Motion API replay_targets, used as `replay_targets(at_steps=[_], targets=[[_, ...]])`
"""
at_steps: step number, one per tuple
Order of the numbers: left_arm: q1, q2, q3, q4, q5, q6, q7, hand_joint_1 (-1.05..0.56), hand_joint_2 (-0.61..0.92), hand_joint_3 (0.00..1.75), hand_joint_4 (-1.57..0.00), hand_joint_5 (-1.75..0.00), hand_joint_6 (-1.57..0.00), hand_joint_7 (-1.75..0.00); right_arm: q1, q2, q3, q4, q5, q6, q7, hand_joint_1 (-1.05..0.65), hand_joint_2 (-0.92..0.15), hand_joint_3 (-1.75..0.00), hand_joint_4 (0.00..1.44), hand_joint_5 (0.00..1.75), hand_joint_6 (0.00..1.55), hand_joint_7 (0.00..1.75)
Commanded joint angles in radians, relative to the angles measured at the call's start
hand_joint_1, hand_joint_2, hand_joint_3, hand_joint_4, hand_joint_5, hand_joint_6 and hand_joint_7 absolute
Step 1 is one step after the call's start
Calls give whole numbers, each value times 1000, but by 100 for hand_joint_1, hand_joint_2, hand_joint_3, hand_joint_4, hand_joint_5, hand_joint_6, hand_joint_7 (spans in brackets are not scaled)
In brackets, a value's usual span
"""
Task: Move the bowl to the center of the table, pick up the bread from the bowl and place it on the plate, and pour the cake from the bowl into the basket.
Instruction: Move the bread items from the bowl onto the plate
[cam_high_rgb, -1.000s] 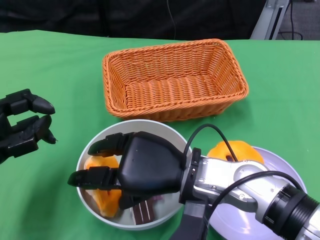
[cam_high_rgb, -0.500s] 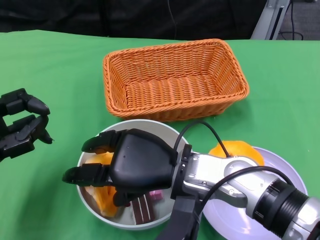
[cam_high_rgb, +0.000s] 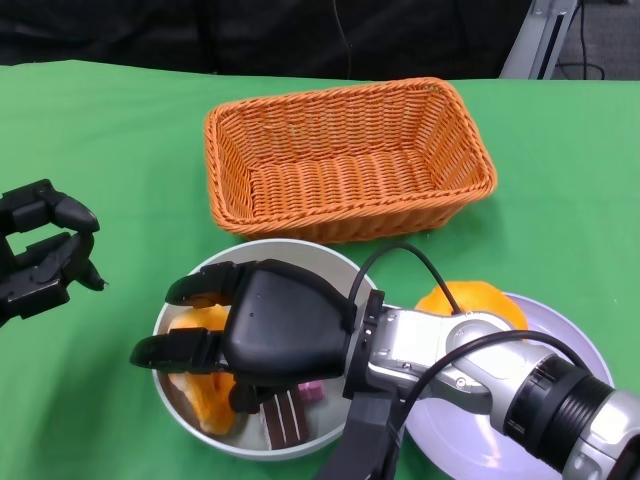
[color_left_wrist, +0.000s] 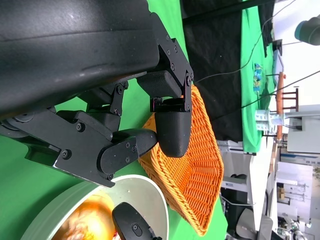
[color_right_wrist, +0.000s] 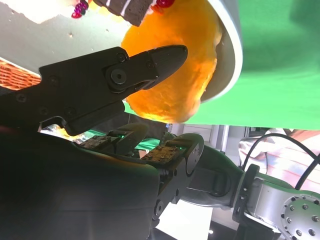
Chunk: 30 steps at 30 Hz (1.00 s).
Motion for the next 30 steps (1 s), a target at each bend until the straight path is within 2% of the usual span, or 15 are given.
replay_targets(at_steps=[1, 5, 13, 22, 25, 27, 30], targets=[[0, 29, 4, 18, 10, 0, -5, -9, 67, 87, -69, -161, -71, -131, -10, 2, 3, 8, -5, 7, -32, -70, -89, 0, 56, 8, 58, 6], [-3, 39, -5, 35, 39, -28, 5, -10, 65, 90, -70, -155, -73, -126, -3, -6, 5, 5, 0, 21, -1, -63, -91, -1, 58, 9, 66, 8], [-7, 40, 1, 40, 43, -14, 2, -10, 70, 81, -66, -156, -71, -122, 7, -28, 1, -45, 12, 35, 88, -62, -92, -3, 60, 8, 64, 5], [-4, 37, -1, 38, 46, -20, 3, -11, 74, 76, -68, -156, -71, -124, 12, -31, 3, -46, 7, 37, 87, -63, -92, -2, 60, 5, 66, 2], [-3, 37, -2, 37, 50, -24, 7, -12, 74, 74, -68, -156, -71, -124, 12, -32, 2, -45, 7, 38, 84, -63, -92, -2, 61, 5, 70, 3], [-2, 33, 1, 32, 46, -21, 11, -11, 74, 73, -69, -154, -71, -124, 14, -32, -2, -43, 9, 38, 74, -67, -90, -1, 64, 6, 79, 7], [0, 30, 3, 35, 46, -35, 12, -13, 73, 73, -69, -152, -71, -124, 14, -41, -9, -64, 12, 44, 94, -72, -90, 0, 68, 9, 83, 8]])
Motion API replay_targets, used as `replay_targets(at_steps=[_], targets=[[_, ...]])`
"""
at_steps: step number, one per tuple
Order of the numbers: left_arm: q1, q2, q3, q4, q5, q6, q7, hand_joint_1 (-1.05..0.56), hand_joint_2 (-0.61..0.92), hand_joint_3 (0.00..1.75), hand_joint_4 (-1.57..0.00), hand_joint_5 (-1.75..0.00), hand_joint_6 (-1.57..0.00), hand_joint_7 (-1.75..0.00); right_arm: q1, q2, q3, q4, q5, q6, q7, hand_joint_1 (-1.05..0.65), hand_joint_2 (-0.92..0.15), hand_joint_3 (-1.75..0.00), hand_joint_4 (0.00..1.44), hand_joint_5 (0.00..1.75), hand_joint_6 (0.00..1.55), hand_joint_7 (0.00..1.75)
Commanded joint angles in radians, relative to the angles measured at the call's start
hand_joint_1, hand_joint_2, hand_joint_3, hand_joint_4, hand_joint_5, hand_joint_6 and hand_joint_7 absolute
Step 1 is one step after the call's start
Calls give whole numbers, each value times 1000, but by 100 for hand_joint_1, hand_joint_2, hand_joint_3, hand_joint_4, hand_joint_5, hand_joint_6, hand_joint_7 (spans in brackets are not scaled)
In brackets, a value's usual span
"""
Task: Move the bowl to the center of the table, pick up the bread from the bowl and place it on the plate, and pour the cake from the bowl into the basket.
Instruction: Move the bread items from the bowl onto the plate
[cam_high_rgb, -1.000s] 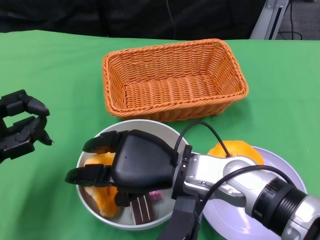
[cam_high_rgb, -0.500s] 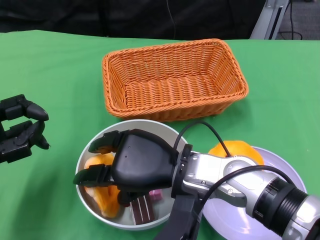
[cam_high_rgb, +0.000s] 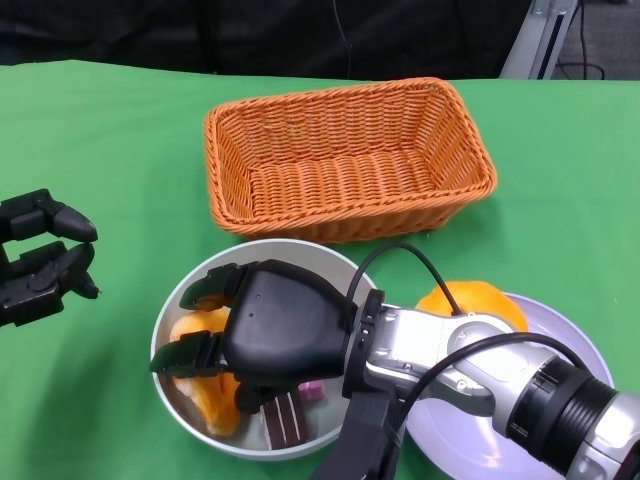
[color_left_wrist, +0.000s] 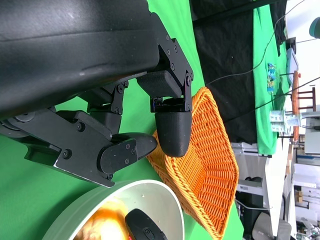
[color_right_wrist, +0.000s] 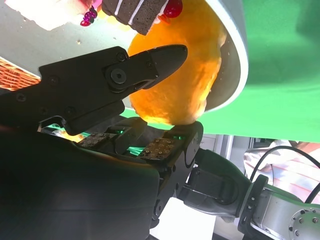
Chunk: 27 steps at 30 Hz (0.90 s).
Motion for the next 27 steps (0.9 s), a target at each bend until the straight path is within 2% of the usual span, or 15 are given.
replay_targets(at_steps=[1, 4, 5, 6, 7, 9, 12, 19, 22, 27], targets=[[2, 12, 7, 4, 1, -20, 8, -13, 73, 72, -69, -152, -71, -124, 5, -24, -11, -24, 7, 11, 19, -73, -90, 0, 69, 9, 83, 8], [0, 14, 10, 15, -4, -27, -2, -15, 72, 72, -68, -153, -71, -125, 8, -38, -15, -57, 3, 20, 32, -78, -89, 0, 73, 15, 85, 8], [-2, 13, 13, 18, -10, -23, -6, -16, 71, 71, -67, -153, -71, -125, 9, -44, -16, -71, 1, 27, 40, -79, -89, 0, 69, 28, 87, 7], [-1, 10, 16, 18, -15, -18, -4, -16, 71, 71, -67, -154, -71, -125, 10, -50, -17, -83, -1, 32, 45, -78, -90, -1, 57, 57, 88, 6], [-1, 8, 18, 19, -19, -17, -2, -15, 71, 70, -66, -155, -71, -125, 10, -55, -18, -90, -4, 34, 43, -76, -91, -1, 52, 70, 90, 6], [0, 6, 20, 15, -26, -2, 4, -15, 71, 69, -66, -157, -72, -123, 9, -67, -18, -104, -3, 35, 50, -68, -92, -5, 50, 81, 91, 5], [4, 5, 20, 6, -25, 9, 14, -13, 72, 68, -67, -157, -73, -122, 10, -80, -19, -118, 4, 34, 70, -63, -92, -7, 50, 83, 93, 4], [18, 5, 7, -21, -4, 8, 43, -11, 76, 66, -69, -152, -72, -123, 22, -105, -22, -166, 3, 49, 142, -62, -91, -1, 59, 69, 92, 1], [6, 5, 13, 13, -19, -9, 12, -10, 77, 66, -69, -152, -73, -123, 40, -118, -28, -232, 3, 94, 254, -59, -91, 0, 58, 68, 87, 0], [-5, 9, 4, 45, -2, -63, 3, -11, 79, 64, -74, -151, -75, -124, 55, -130, -23, -294, -19, 134, 372, -56, -88, 0, 56, 83, 85, 0]])
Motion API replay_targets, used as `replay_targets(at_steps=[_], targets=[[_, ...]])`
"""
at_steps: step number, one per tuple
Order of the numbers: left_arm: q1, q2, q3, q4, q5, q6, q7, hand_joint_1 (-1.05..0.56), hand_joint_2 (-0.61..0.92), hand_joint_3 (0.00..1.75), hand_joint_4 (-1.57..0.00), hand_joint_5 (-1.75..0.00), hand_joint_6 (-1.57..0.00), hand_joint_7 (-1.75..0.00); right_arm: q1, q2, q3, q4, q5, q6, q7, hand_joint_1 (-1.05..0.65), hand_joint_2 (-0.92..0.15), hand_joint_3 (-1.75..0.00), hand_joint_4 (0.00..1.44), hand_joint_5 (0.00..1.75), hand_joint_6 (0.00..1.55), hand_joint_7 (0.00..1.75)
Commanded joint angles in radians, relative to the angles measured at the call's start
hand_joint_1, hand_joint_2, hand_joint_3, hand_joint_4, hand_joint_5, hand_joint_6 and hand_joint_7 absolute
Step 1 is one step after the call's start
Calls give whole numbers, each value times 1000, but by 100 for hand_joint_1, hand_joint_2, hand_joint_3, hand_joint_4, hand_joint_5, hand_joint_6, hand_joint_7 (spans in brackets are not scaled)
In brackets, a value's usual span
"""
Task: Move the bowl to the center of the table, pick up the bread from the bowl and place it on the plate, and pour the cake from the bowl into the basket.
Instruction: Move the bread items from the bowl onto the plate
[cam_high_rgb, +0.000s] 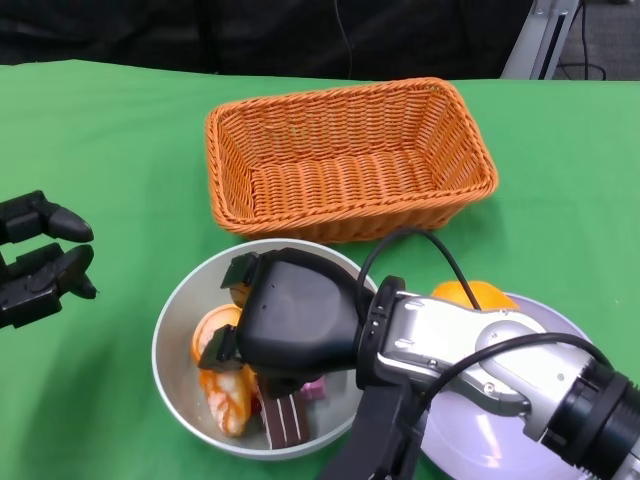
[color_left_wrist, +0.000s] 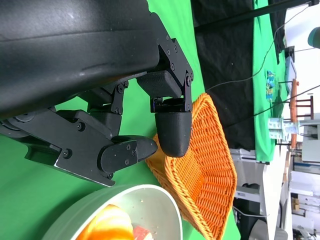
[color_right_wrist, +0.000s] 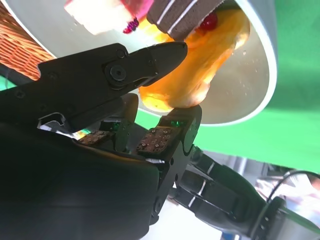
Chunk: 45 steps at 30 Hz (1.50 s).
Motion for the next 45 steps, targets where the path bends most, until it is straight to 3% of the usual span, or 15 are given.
replay_targets(at_steps=[1, 3, 10, 19, 24, 29, 31, 35, 37, 45], targets=[[-11, 14, 1, 22, 5, -31, -15, -12, 78, 64, -74, -151, -75, -124, 13, -31, 1, -27, -21, 21, 78, -55, -87, 0, 50, 95, 83, 0], [-16, 15, 1, 34, -1, -41, -29, -12, 78, 64, -75, -151, -75, -124, 17, -35, 2, -37, -33, 24, 89, -53, -85, 0, 47, 106, 84, 1], [-18, 15, -4, 46, 10, -62, -27, -13, 77, 64, -75, -150, -74, -126, 25, -35, 9, -50, -58, 35, 141, -52, -85, 0, 45, 117, 82, 0], [-20, 13, -8, 54, 14, -62, -25, -12, 77, 66, -74, -152, -74, -126, 34, -30, 11, -35, -38, 24, 160, -54, -86, -1, 48, 120, 64, 0], [-15, 11, -13, 50, 16, -73, -27, -11, 78, 66, -73, -154, -73, -126, 52, -19, -4, 23, 21, -16, 96, -59, -91, 0, 65, 96, 55, 0], [-8, 6, -16, 32, 19, -58, -4, -10, 76, 68, -73, -153, -76, -123, 60, 1, -11, 98, 45, -46, -28, -57, -92, -4, 77, 91, 64, 2], [-7, 7, -17, 32, 17, -63, -6, -9, 76, 69, -73, -153, -76, -123, 64, 10, -16, 124, 59, -57, -71, -53, -92, -4, 82, 92, 75, 5], [-7, 6, -16, 37, 14, -70, -9, -10, 75, 70, -74, -153, -76, -122, 66, 27, -15, 164, 63, -65, -144, -48, -92, -5, 78, 122, 97, 7], [-6, 7, -16, 37, 15, -77, -10, -10, 75, 71, -74, -153, -76, -123, 61, 34, -11, 185, 63, -73, -164, -47, -92, -4, 77, 129, 103, 7], [-9, 10, -16, 38, 14, -61, -8, -10, 75, 72, -74, -153, -75, -124, 48, 48, 7, 209, 24, -48, -180, -48, -88, 0, 71, 148, 111, 2]])
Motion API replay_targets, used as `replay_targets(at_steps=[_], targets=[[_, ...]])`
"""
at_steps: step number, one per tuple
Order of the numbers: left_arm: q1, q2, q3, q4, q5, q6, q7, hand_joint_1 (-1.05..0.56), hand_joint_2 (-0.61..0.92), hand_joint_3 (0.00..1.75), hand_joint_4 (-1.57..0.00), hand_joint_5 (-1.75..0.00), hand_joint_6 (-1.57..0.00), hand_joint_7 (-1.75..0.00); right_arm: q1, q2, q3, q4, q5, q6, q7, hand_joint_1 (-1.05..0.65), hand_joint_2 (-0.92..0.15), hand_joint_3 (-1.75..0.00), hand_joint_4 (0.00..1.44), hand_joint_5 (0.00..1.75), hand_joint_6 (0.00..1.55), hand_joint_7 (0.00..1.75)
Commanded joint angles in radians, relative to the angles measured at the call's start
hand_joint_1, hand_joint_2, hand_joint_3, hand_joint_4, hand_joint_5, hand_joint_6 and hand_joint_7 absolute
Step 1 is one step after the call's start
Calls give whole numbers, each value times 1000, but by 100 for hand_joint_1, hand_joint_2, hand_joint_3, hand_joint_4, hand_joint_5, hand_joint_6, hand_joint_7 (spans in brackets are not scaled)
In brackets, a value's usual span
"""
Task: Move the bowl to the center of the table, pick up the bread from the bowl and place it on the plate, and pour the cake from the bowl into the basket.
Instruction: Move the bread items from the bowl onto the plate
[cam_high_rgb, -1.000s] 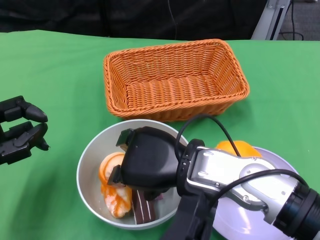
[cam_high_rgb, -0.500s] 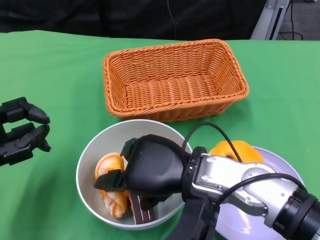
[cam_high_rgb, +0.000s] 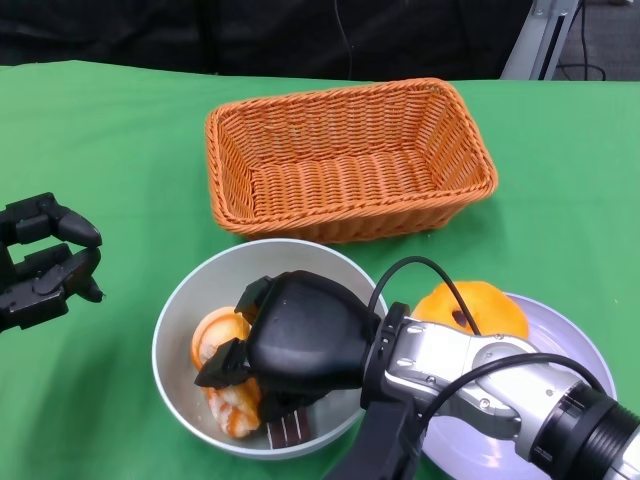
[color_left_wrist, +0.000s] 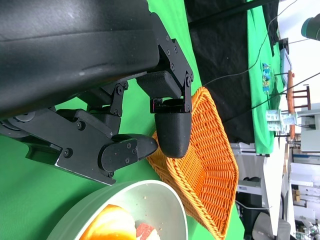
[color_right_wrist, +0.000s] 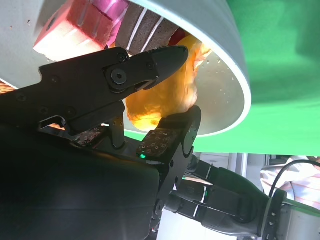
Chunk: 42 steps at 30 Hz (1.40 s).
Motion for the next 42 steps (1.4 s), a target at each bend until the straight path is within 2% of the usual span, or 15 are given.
replay_targets(at_steps=[1, 5, 9, 13, 17, 19, 21, 24, 31, 34, 39, 42], targets=[[4, 12, 5, -2, 5, 4, 12, -11, 74, 71, -75, -153, -76, -124, 0, -7, 19, 24, -28, 20, 8, -49, -88, 0, 70, 150, 111, 2], [7, 12, 3, -8, 8, 3, 16, -12, 73, 70, -74, -152, -76, -123, -3, -4, 26, 23, -28, 26, 29, -50, -88, 0, 69, 150, 110, 0], [6, 13, 5, -5, 1, 3, 6, -12, 74, 70, -72, -155, -74, -125, -2, -3, 34, 33, -36, 26, -12, -50, -88, 0, 72, 148, 110, 1], [4, 14, 4, -2, 3, 4, 7, -11, 76, 70, -73, -154, -74, -126, -12, -3, 52, 49, -59, 29, -45, -51, -87, 0, 66, 145, 113, 2], [10, 13, 1, -16, 10, 6, 23, -11, 77, 69, -73, -154, -74, -126, -20, -3, 70, 71, -90, 32, -91, -52, -87, 0, 68, 128, 115, 1], [12, 12, 0, -17, 13, 3, 27, -12, 76, 69, -73, -154, -74, -126, -22, 0, 74, 88, -93, 27, -117, -50, -86, 0, 73, 113, 114, 0], [10, 12, 1, -14, 11, 3, 23, -12, 76, 68, -73, -154, -74, -126, -30, 1, 81, 103, -98, 22, -137, -50, -86, -1, 77, 107, 114, 0], [8, 11, 3, -8, 7, 0, 19, -11, 76, 68, -74, -154, -74, -126, -47, -1, 88, 122, -95, 9, -146, -50, -88, -1, 80, 108, 113, 0], [9, 9, 1, -7, 15, -8, 29, -12, 76, 68, -73, -154, -74, -126, -47, -8, 75, 138, -75, -27, -198, -51, -87, 0, 79, 136, 115, 1], [11, 7, 1, -14, 12, -4, 26, -11, 77, 69, -73, -155, -74, -127, -48, -9, 75, 146, -81, -28, -232, -51, -86, 0, 81, 139, 117, 1], [6, 5, 4, 0, 5, -5, 17, -10, 78, 68, -73, -155, -74, -126, -66, -18, 62, 170, -62, -80, -306, -47, -89, 0, 85, 130, 117, 1], [4, 2, 7, 6, -3, -14, 8, -9, 78, 68, -73, -155, -74, -126, -74, -31, 52, 180, -55, -122, -371, -48, -90, 0, 83, 140, 120, 2]])
